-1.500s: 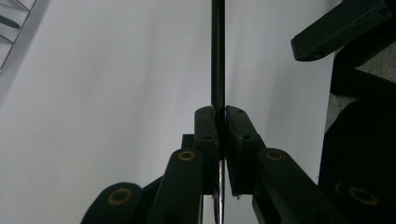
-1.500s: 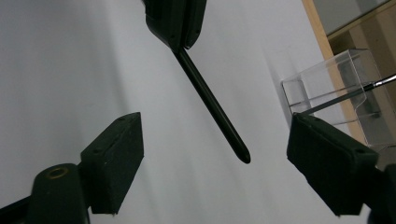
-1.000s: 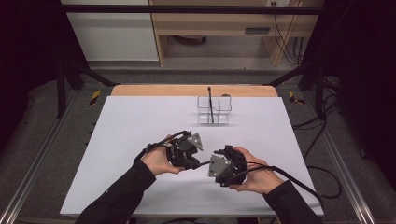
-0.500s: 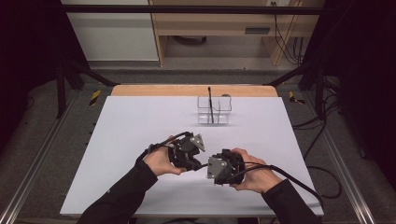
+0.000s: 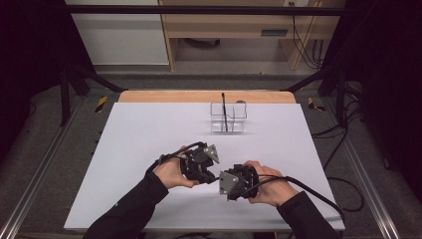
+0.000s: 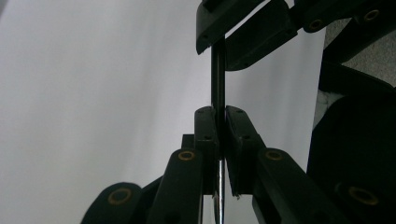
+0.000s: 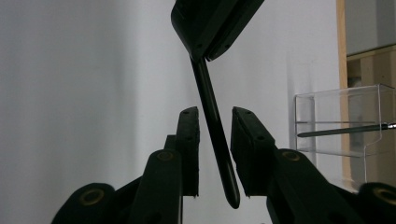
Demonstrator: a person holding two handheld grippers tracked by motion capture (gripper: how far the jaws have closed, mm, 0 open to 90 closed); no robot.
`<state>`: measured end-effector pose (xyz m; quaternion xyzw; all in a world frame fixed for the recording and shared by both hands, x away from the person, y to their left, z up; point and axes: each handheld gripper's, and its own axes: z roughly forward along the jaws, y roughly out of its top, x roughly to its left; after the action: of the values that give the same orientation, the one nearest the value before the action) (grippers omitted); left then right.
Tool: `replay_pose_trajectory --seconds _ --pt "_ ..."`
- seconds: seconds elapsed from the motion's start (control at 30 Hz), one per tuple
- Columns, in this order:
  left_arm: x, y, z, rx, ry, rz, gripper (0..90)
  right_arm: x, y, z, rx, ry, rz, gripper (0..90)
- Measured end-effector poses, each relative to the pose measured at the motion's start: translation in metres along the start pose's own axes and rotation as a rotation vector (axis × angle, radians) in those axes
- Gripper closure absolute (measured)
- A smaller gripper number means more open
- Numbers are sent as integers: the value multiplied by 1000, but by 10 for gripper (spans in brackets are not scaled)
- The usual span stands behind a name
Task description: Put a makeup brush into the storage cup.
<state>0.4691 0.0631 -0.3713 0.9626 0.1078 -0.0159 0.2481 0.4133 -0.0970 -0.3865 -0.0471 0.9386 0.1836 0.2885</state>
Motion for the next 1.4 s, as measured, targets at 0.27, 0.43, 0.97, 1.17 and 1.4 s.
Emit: replay_pose_trajectory --seconds 0.27,0.43,0.97,1.17,1.4 --pt "-1 1 0 19 -6 22 841 3 1 4 9 18 -17 789" --pt "-2 1 -1 10 -6 24 841 2 1 3 10 21 -30 807" --pt "4 -6 -7 -70 68 -4 680 -1 -3 2 -7 43 -5 841" --pt "12 -15 -19 -167 170 -57 437 -5 -14 6 7 35 61 841" --pt "18 -34 -35 -298 270 -165 308 -11 -33 4 3 -3 184 840"
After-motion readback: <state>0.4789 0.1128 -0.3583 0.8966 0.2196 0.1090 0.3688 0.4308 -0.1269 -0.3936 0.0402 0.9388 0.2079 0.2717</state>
